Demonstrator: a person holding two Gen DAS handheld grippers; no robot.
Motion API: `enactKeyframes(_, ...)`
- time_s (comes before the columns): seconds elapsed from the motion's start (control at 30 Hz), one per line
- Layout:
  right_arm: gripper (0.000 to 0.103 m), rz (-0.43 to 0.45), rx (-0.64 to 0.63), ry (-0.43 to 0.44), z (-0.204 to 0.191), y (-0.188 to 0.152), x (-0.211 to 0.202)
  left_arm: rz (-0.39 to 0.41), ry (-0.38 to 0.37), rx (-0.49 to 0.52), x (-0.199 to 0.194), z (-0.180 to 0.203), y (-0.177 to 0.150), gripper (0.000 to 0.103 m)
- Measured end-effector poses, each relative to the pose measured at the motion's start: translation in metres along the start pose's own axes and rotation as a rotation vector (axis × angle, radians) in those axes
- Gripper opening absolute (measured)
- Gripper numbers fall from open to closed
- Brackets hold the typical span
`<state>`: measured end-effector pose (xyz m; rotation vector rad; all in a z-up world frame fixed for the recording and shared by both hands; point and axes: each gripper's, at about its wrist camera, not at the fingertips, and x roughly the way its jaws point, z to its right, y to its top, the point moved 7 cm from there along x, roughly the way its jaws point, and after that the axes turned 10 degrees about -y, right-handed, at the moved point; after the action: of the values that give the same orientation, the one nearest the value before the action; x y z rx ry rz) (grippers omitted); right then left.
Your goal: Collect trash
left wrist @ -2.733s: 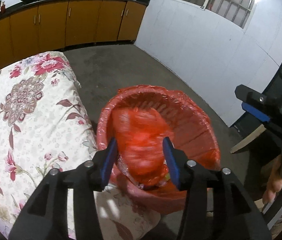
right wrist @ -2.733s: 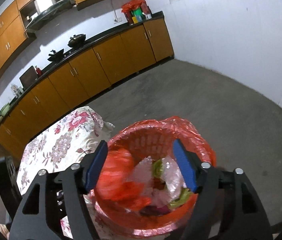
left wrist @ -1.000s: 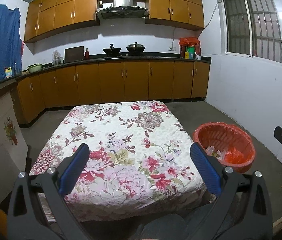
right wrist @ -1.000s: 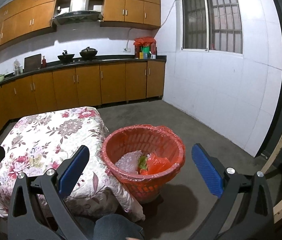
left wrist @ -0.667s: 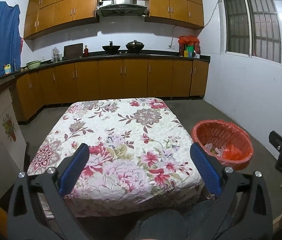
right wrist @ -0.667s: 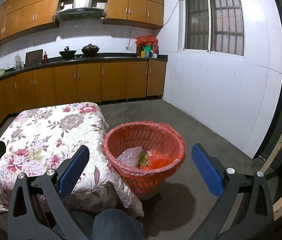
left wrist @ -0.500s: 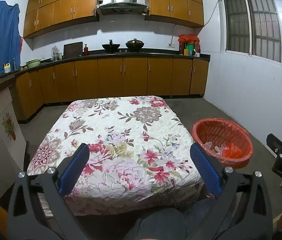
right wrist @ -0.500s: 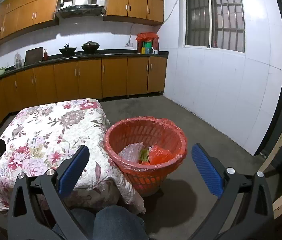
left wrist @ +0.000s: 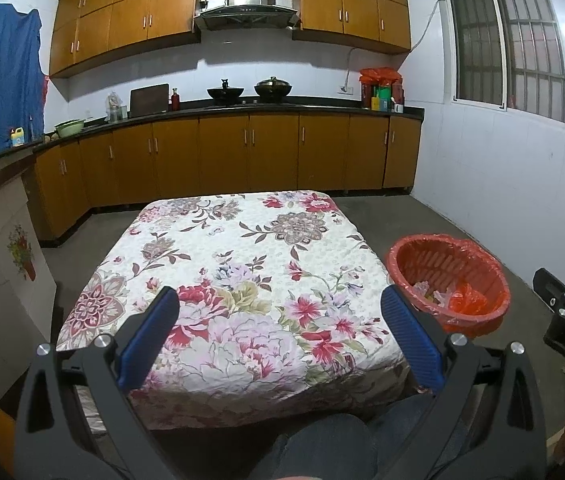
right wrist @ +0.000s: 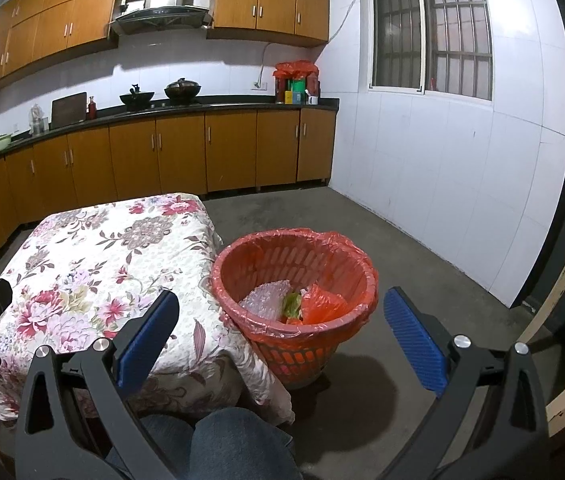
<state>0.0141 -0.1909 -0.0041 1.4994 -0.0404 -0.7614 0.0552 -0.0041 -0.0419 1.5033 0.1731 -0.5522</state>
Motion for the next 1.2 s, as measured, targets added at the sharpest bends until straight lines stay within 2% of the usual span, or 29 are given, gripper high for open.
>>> enactKeyframes(1.2, 0.101, -0.002, 0.002, 0.002, -0.0011, -0.0013, -0.0003, 0.015, 0.007, -0.006, -0.0039, -0.0013, 0.0038, 0.099)
